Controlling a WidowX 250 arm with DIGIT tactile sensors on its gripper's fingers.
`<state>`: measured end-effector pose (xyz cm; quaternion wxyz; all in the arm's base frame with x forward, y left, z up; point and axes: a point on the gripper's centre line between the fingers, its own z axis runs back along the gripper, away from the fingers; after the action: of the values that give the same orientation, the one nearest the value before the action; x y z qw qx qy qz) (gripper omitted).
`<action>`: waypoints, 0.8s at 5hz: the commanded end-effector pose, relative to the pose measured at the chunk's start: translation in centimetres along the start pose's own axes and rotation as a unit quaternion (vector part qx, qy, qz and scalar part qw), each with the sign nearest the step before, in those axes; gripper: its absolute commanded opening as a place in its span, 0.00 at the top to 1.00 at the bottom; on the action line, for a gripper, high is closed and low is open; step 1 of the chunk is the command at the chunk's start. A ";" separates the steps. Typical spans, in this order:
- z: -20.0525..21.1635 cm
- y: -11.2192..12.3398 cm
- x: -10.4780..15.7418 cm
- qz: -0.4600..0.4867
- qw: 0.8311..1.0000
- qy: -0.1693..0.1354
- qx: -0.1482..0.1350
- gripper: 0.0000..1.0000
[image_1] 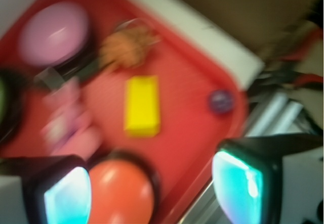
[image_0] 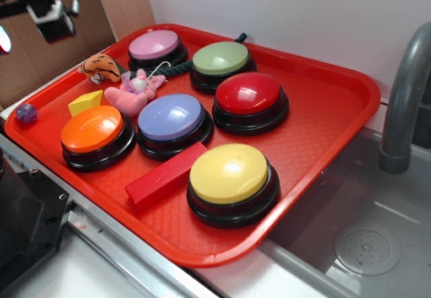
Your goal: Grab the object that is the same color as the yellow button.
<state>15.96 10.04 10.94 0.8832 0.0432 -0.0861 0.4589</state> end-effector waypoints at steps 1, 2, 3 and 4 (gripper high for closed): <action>-4.4 -0.8 0.7 0.061 0.998 -0.022 -0.010 0.00; -6.4 -0.9 0.9 0.041 0.999 -0.009 -0.022 0.00; -8.2 -0.7 0.8 0.037 0.999 -0.007 -0.030 0.00; -9.2 -0.6 0.6 0.038 0.999 0.000 -0.030 0.00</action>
<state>18.24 11.12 1.53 0.8683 0.0120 -0.0880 0.4881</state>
